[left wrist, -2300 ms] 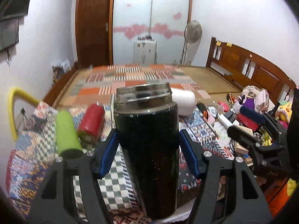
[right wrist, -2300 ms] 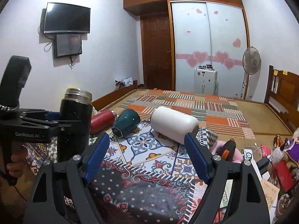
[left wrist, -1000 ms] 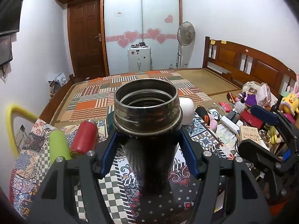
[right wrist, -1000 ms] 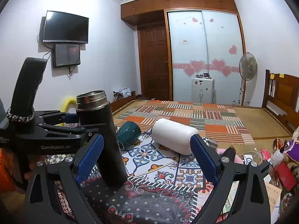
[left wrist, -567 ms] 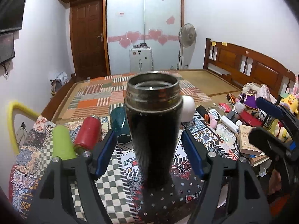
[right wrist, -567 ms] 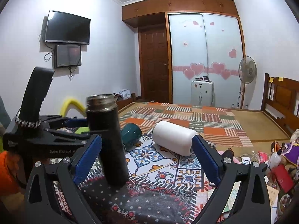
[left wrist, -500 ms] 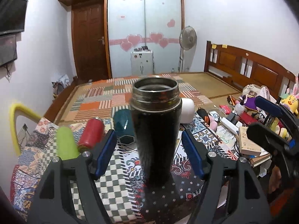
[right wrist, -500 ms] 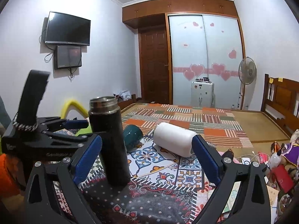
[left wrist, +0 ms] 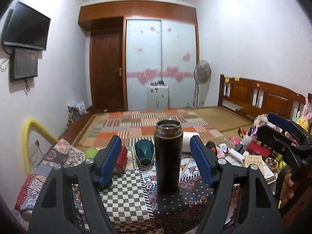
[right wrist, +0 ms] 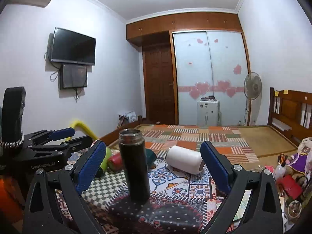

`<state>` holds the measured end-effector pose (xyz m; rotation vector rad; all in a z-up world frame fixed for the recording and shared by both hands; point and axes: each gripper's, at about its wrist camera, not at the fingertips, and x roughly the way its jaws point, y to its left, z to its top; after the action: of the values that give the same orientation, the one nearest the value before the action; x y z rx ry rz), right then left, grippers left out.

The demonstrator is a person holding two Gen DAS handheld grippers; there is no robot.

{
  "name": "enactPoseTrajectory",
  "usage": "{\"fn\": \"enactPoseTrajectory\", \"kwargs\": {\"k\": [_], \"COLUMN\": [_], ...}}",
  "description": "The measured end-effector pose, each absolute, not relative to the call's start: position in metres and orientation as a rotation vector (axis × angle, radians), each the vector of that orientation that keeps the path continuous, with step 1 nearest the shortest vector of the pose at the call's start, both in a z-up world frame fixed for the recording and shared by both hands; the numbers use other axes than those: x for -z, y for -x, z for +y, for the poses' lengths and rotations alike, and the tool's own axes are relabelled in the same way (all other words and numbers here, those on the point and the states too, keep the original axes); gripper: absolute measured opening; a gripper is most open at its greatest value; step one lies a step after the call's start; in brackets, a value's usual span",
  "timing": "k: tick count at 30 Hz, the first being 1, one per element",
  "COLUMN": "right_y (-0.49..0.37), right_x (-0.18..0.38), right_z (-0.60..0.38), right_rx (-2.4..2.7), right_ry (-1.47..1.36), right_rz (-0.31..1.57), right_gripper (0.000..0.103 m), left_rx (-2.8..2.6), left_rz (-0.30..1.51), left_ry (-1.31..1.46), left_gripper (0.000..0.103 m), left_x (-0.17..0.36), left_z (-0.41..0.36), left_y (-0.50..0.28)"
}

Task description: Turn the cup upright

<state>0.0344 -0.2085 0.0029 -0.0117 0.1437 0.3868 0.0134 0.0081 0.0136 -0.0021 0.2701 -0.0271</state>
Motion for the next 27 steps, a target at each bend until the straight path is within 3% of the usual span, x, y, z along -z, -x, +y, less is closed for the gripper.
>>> {"fn": "enactPoseTrajectory", "kwargs": {"k": [13, 27], "right_y": [0.007, 0.020], "right_x": [-0.012, -0.008], "right_z": [-0.201, -0.196], "right_rx": [-0.362, -0.321], "right_ry": [-0.008, 0.006], "right_rz": [0.068, 0.054], "right_gripper": [0.103, 0.103], "left_rx": [-0.027, -0.043], "left_rz": [0.105, 0.081], "left_ry": [0.000, -0.006], "left_gripper": [0.102, 0.103], "left_x": [-0.035, -0.030], "left_z": [0.001, -0.003], "left_y": [0.048, 0.061]}}
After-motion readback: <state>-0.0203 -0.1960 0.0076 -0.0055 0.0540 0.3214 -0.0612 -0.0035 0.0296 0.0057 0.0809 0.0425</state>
